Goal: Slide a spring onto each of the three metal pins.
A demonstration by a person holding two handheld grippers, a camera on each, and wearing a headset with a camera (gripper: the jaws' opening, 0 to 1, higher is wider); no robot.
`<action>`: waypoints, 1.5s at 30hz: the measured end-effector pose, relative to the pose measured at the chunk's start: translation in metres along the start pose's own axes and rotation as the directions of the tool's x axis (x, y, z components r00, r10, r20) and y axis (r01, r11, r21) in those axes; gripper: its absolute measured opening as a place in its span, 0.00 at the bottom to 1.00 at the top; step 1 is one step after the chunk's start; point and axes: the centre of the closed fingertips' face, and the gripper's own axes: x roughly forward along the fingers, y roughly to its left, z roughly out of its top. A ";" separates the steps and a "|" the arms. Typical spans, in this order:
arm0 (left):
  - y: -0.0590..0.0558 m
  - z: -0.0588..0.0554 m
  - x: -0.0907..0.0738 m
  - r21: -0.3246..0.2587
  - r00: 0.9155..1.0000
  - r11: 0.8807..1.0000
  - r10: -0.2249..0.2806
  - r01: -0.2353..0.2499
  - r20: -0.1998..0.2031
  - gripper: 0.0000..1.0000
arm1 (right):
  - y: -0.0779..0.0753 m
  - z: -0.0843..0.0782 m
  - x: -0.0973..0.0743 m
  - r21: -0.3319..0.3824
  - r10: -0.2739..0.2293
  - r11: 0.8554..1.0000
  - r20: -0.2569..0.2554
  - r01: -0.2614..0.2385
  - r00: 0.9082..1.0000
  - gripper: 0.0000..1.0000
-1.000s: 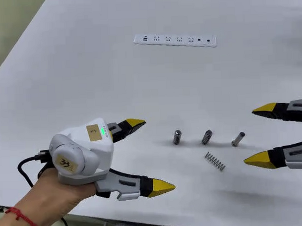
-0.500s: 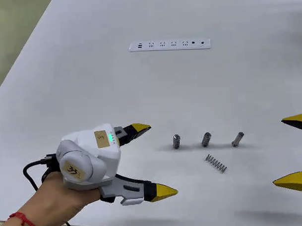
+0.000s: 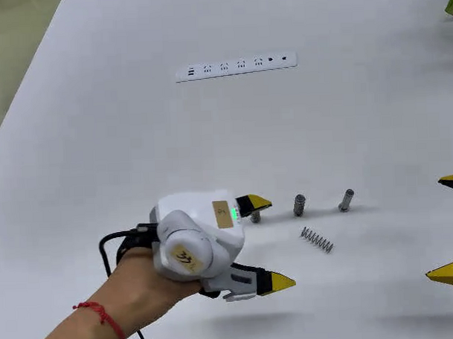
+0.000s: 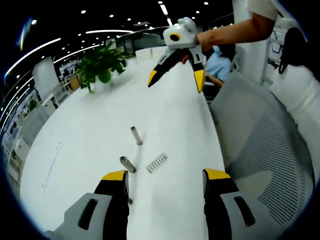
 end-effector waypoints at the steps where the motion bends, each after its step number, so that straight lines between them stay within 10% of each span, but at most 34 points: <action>1: -0.003 -0.001 0.008 0.021 1.000 1.000 -0.018 0.019 -0.024 0.60 | 0.003 0.000 0.000 0.005 -0.002 1.000 0.001 0.002 1.000 0.85; 17: 0.005 -0.013 0.073 0.111 0.983 0.991 -0.049 0.070 -0.177 0.51 | -0.001 -0.024 -0.017 0.051 -0.027 0.998 0.023 0.026 0.999 0.88; 45: 0.009 -0.037 0.082 0.016 0.945 0.999 -0.023 0.030 -0.326 0.28 | -0.003 -0.027 -0.020 0.089 -0.070 0.994 0.076 0.063 0.995 0.85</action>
